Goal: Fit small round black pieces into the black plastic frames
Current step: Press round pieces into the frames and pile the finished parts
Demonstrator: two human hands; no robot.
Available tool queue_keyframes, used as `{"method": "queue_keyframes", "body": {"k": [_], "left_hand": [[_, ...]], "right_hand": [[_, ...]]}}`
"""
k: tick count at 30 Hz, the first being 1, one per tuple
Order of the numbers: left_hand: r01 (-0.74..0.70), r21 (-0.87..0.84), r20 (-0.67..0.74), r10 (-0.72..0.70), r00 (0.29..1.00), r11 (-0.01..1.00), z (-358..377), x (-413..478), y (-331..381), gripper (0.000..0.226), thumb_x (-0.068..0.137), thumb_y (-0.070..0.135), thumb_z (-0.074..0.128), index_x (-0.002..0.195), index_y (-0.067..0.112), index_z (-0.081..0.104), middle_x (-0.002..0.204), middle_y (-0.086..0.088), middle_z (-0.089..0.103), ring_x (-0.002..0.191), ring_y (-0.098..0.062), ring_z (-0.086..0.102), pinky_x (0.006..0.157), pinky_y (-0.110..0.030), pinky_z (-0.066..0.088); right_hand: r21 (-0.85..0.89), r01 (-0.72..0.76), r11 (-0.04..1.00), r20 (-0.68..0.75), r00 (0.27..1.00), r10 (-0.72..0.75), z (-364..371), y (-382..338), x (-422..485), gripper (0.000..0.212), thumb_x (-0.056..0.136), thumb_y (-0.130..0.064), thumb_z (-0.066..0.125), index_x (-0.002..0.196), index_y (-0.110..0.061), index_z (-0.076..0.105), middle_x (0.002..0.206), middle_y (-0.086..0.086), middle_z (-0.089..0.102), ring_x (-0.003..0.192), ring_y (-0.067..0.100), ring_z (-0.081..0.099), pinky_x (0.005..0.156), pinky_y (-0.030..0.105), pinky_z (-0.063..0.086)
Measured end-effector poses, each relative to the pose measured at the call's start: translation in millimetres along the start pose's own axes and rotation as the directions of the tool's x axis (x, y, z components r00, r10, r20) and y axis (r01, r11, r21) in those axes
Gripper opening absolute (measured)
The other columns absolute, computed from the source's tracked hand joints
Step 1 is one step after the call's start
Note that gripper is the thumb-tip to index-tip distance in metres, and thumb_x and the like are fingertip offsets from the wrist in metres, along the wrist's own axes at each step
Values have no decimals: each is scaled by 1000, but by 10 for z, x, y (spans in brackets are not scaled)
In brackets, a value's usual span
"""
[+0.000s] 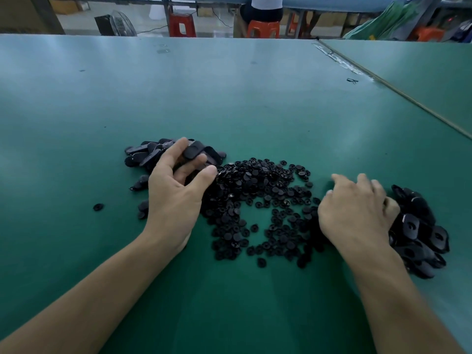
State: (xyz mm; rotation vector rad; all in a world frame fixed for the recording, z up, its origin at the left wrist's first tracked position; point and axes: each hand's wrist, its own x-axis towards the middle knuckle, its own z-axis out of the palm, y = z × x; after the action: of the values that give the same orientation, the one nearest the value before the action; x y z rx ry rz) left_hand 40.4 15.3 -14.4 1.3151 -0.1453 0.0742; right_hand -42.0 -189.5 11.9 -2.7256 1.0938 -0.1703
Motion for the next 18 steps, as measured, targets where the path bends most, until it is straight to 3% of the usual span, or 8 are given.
{"method": "queue_keyframes", "body": {"k": [4, 6, 9, 11, 13, 15, 18], "left_hand": [[11, 21, -19, -10, 1000, 1000, -13, 13, -15, 81, 90, -4, 69, 157, 13, 26, 153, -1, 43, 126, -1, 57, 93, -21, 52], [9, 20, -16, -9, 1000, 1000, -12, 7, -18, 84, 89, -5, 69, 158, 13, 23, 160, 4, 32, 127, 2, 54, 94, -20, 52], [-15, 31, 9, 14, 1000, 999, -21, 3, -24, 82, 89, -8, 68, 156, 16, 27, 159, 10, 29, 128, 1, 55, 95, -20, 52], [-44, 45, 47, 42, 998, 998, -28, 0, -23, 77, 89, -8, 68, 151, 23, 36, 155, 11, 35, 124, -2, 59, 91, -18, 53], [-71, 56, 94, 65, 993, 996, -23, -14, -16, 64, 87, -5, 71, 138, 28, 50, 145, 8, 51, 116, -8, 66, 88, -20, 55], [-98, 72, 140, 87, 986, 993, -13, -34, 1, 44, 83, 4, 73, 120, 27, 64, 119, 4, 68, 103, -11, 71, 84, -24, 58], [-159, 110, 224, 131, 966, 981, 2, -83, 22, 23, 85, 9, 74, 101, 26, 73, 92, 0, 73, 81, -15, 71, 75, -28, 60]], "right_hand": [[90, 22, 996, -103, 995, -13, 21, 25, 29, 44, 91, -3, 50, 126, -26, 66, 131, 4, 59, 123, 33, 46, 91, 41, 28], [119, 24, 993, -137, 991, -7, 38, 48, 49, 49, 89, 2, 51, 124, -27, 68, 123, 4, 64, 118, 32, 44, 82, 37, 21], [175, 50, 983, -180, 983, -18, 46, 68, 75, 52, 89, 7, 52, 125, -26, 69, 117, 9, 68, 116, 34, 45, 82, 36, 22], [224, 111, 968, -233, 971, -57, 38, 71, 90, 51, 88, 10, 52, 124, -21, 70, 111, 13, 70, 110, 38, 52, 89, 39, 35], [300, 205, 932, -302, 947, -111, 22, 68, 94, 46, 88, 12, 52, 120, -16, 71, 101, 15, 72, 91, 35, 60, 94, 38, 47], [368, 279, 887, -353, 924, -145, 11, 31, 75, 36, 91, 8, 57, 112, -16, 74, 92, 9, 72, 73, 22, 58, 86, 27, 49], [566, 375, 734, -334, 919, -211, 20, -82, 13, 27, 88, 0, 69, 97, -24, 76, 83, -13, 70, 69, 0, 63, 79, 10, 49]]}}
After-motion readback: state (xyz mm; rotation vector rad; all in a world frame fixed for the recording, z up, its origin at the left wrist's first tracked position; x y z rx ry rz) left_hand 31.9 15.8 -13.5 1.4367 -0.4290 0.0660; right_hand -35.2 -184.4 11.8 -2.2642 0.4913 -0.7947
